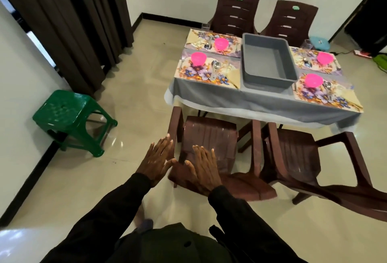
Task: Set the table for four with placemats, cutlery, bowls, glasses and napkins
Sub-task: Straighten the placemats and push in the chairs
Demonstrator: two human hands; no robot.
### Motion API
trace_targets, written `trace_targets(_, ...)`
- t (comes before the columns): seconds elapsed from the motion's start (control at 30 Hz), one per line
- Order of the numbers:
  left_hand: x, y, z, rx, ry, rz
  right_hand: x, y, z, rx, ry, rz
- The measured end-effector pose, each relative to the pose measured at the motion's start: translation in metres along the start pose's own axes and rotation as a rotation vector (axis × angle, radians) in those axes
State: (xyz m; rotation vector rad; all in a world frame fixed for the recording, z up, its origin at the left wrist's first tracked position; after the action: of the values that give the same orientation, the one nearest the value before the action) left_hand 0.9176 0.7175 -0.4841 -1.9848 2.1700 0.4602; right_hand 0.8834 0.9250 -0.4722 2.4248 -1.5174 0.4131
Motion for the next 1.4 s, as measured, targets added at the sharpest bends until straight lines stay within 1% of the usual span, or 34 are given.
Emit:
trace_targets(0.13,0.075,0.028,-0.027,0.000,0.013,0.005,0.049,0.066,0.021,0.020,-0.004,0.053)
trace_targets(0.23,0.096,0.037,-0.040,-0.002,0.016,0.063,0.061,0.089,0.023,-0.016,0.001,0.039)
trace_targets(0.37,0.173,0.060,-0.067,0.008,0.030,0.064,0.111,0.142,0.051,-0.024,0.028,0.119)
trace_targets(0.47,0.202,0.080,-0.075,0.031,0.017,0.072,0.132,0.168,0.066,0.036,0.029,0.151)
trace_targets(0.6,0.234,0.114,-0.080,0.016,0.021,0.117,0.150,0.210,0.067,0.020,0.001,0.163)
trace_targets(0.77,0.272,0.174,-0.080,0.023,-0.010,0.151,0.141,0.274,0.076,-0.015,0.032,0.253)
trace_targets(0.9,0.300,0.239,-0.079,0.010,0.029,0.198,0.127,0.338,0.081,-0.039,0.016,0.299)
trace_targets(1.13,0.341,0.375,-0.088,0.008,0.098,0.280,0.102,0.466,0.073,-0.055,-0.009,0.297)
trace_targets(1.27,0.352,0.452,-0.088,0.053,0.104,0.307,0.083,0.533,0.060,-0.179,0.073,0.298)
trace_targets(1.4,0.359,0.509,-0.085,0.061,0.094,0.366,0.072,0.577,0.054,-0.192,0.028,0.269)
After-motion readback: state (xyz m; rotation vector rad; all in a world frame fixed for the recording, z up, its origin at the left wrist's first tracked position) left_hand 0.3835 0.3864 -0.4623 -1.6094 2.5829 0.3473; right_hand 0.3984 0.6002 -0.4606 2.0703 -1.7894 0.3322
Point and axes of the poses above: each hand's wrist, its own y-axis towards the middle knuckle, its own z-axis out of the palm, x = y × z, the point moved 3 cm from there along y, towards the middle knuckle, and after that the axes turned 8 degrees about -x, right-handed, at the moved point
